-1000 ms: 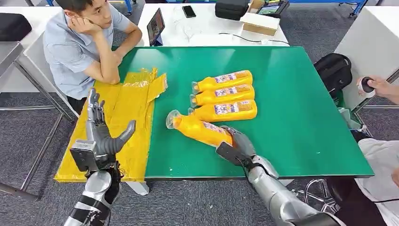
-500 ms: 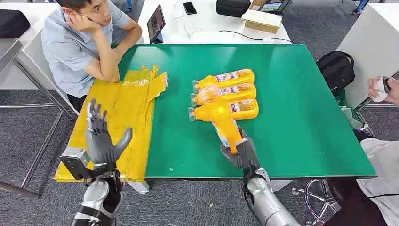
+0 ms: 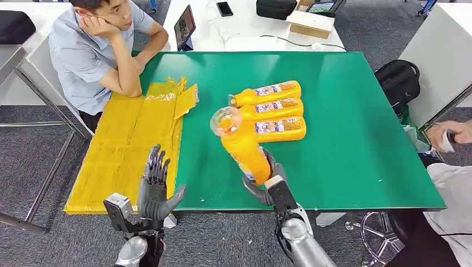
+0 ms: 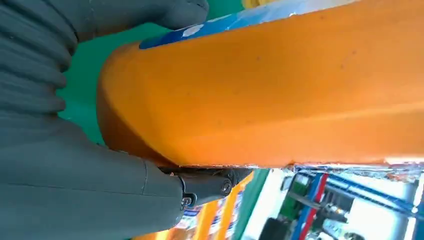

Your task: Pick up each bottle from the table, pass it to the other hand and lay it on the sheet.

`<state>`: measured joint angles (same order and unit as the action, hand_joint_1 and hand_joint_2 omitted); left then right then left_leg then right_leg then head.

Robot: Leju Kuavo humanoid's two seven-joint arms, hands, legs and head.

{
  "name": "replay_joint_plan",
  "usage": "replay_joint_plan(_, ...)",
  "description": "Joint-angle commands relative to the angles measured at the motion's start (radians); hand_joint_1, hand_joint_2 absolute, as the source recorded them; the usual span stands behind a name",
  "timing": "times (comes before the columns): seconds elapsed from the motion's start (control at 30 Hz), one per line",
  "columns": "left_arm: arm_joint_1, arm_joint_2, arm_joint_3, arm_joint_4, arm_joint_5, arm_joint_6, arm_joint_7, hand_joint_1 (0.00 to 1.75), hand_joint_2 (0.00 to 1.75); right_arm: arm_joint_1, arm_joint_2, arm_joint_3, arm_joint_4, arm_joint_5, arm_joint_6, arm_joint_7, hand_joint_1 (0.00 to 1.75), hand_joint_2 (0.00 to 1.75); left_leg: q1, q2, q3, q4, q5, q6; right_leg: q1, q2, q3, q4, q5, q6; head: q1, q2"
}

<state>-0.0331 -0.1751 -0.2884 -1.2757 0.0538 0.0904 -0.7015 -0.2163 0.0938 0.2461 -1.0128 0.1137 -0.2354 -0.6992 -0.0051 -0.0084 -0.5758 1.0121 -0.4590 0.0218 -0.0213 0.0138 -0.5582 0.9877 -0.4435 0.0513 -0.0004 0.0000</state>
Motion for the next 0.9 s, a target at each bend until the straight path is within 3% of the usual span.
replay_joint_plan(0.03, -0.024, 0.005, -0.021, 0.068, 0.001, -0.003, 0.003, 0.0, 1.75, -0.033, -0.009, 0.037, 0.003, -0.003, -0.002, 0.001, 1.75, 1.75, 0.001, 0.001, 0.001, 0.0, 0.0, -0.001, 0.001, -0.001, 0.002, -0.001, 0.0, -0.002, 0.0, 0.0)
replay_joint_plan(0.13, -0.035, 0.006, -0.023, 0.071, 0.003, -0.013, 0.003, 0.0, 1.75, -0.056, -0.006, 0.048, 0.034, -0.003, 0.005, 0.001, 1.75, 1.75, 0.001, 0.001, 0.001, 0.0, 0.0, -0.001, 0.001, -0.001, 0.001, -0.001, 0.0, -0.002, 0.0, 0.0)
replay_joint_plan(0.27, -0.076, 0.002, -0.055, 0.039, -0.03, -0.018, 0.003, 0.0, 1.75, -0.192, 0.041, 0.148, 0.274, 0.045, 0.049, 0.001, 1.75, 1.75, 0.001, 0.003, 0.0, 0.0, 0.0, -0.001, 0.001, 0.002, 0.0, 0.0, 0.001, -0.002, 0.0, 0.0)
replay_joint_plan(0.47, -0.108, 0.014, -0.1, 0.011, -0.088, 0.016, 0.003, 0.0, 1.75, -0.315, 0.126, 0.273, 0.573, 0.147, 0.118, 0.003, 1.75, 1.75, 0.003, 0.007, 0.0, 0.001, 0.001, -0.004, 0.003, 0.004, -0.001, 0.0, 0.002, -0.004, 0.0, 0.0)
replay_joint_plan(0.9, -0.149, 0.022, -0.126, 0.051, -0.085, -0.01, 0.003, 0.0, 1.75, -0.43, 0.194, 0.347, 0.659, 0.25, 0.118, 0.117, 1.75, 1.75, 0.001, 0.001, -0.002, 0.001, 0.002, -0.002, 0.001, -0.001, -0.001, 0.001, 0.001, -0.001, 0.0, 0.0)
